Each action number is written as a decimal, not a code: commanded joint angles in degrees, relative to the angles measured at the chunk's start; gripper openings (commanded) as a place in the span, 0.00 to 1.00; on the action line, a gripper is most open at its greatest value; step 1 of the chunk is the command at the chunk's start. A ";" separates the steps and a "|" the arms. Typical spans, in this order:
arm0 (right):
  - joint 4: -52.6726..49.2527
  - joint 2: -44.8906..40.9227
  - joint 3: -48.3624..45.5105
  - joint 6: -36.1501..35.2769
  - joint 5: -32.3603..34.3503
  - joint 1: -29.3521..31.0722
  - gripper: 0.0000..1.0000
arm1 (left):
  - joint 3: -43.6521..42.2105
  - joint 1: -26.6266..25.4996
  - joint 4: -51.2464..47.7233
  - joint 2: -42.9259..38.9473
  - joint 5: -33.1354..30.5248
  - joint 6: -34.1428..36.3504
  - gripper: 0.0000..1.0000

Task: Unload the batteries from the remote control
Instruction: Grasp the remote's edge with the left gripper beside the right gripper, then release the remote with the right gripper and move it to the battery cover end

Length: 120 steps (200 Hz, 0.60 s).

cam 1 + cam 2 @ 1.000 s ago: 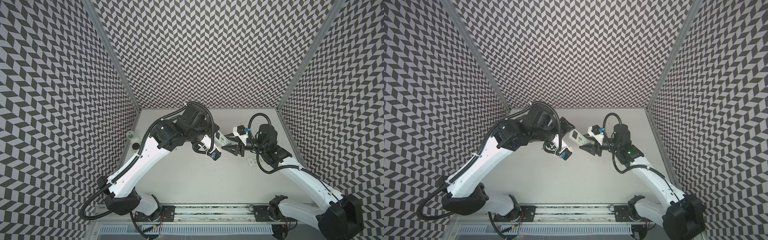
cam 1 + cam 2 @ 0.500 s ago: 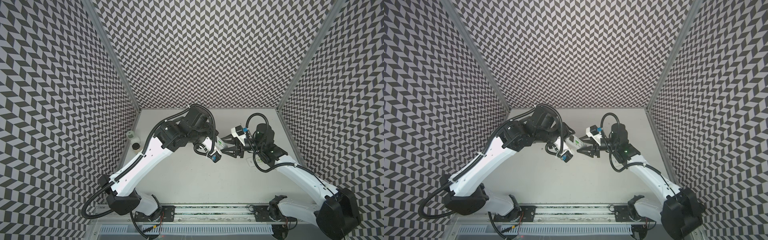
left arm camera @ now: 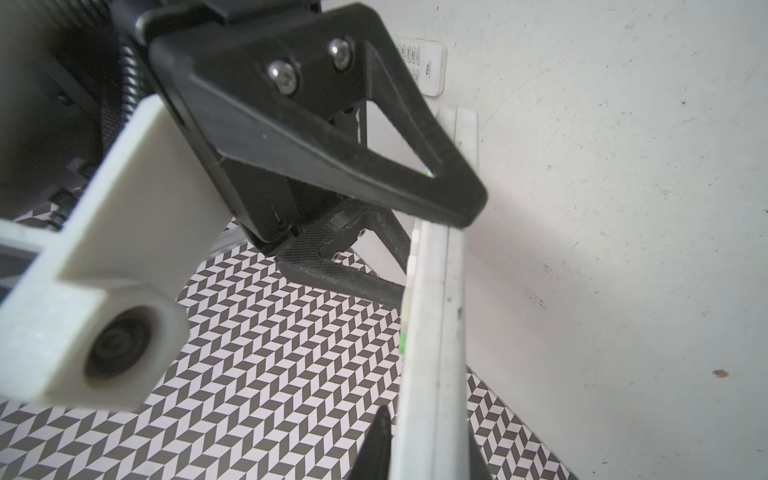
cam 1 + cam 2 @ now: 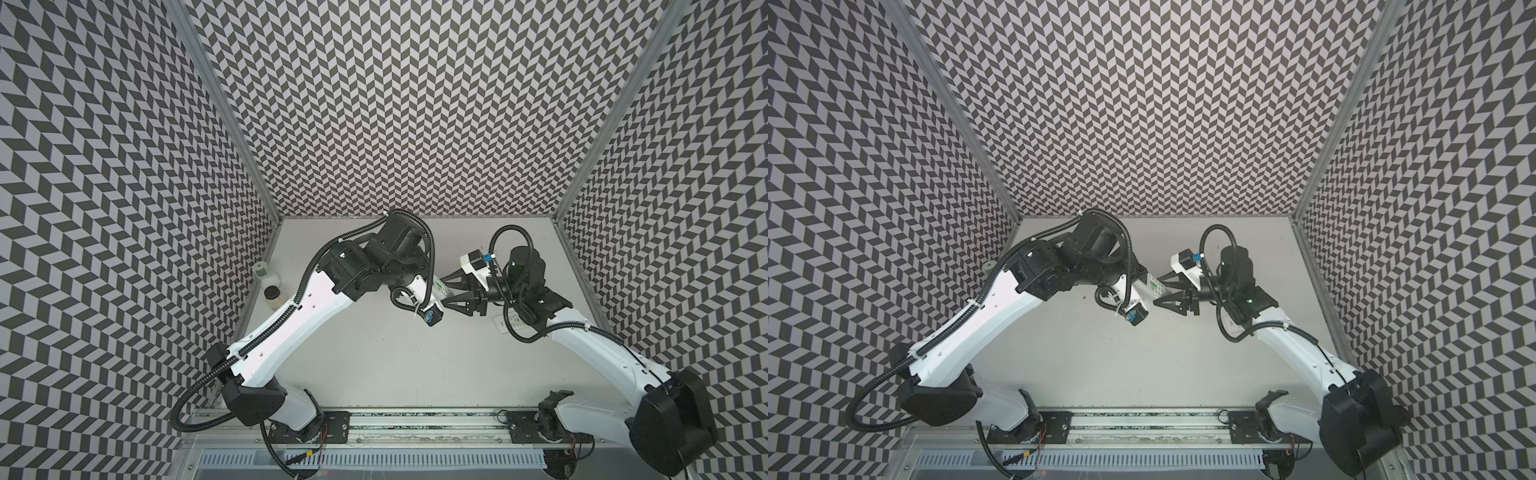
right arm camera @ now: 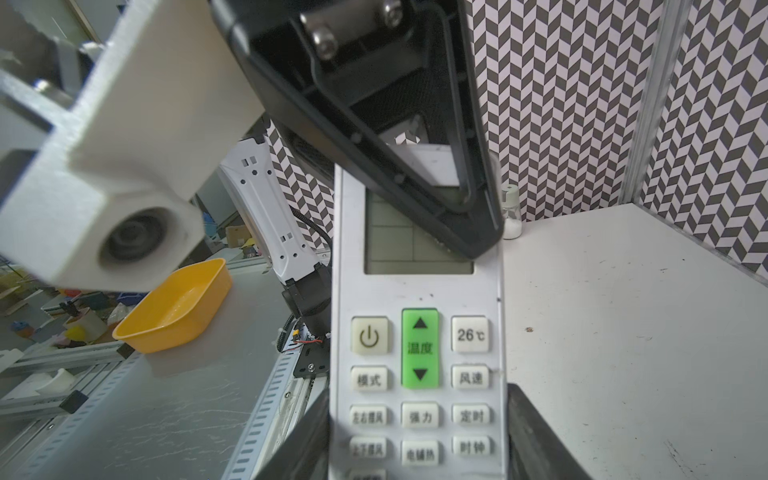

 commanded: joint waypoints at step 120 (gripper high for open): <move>4.77 -7.48 -3.99 -5.97 14.56 -0.45 0.75 | 1.60 5.96 6.62 1.43 0.19 -8.87 0.02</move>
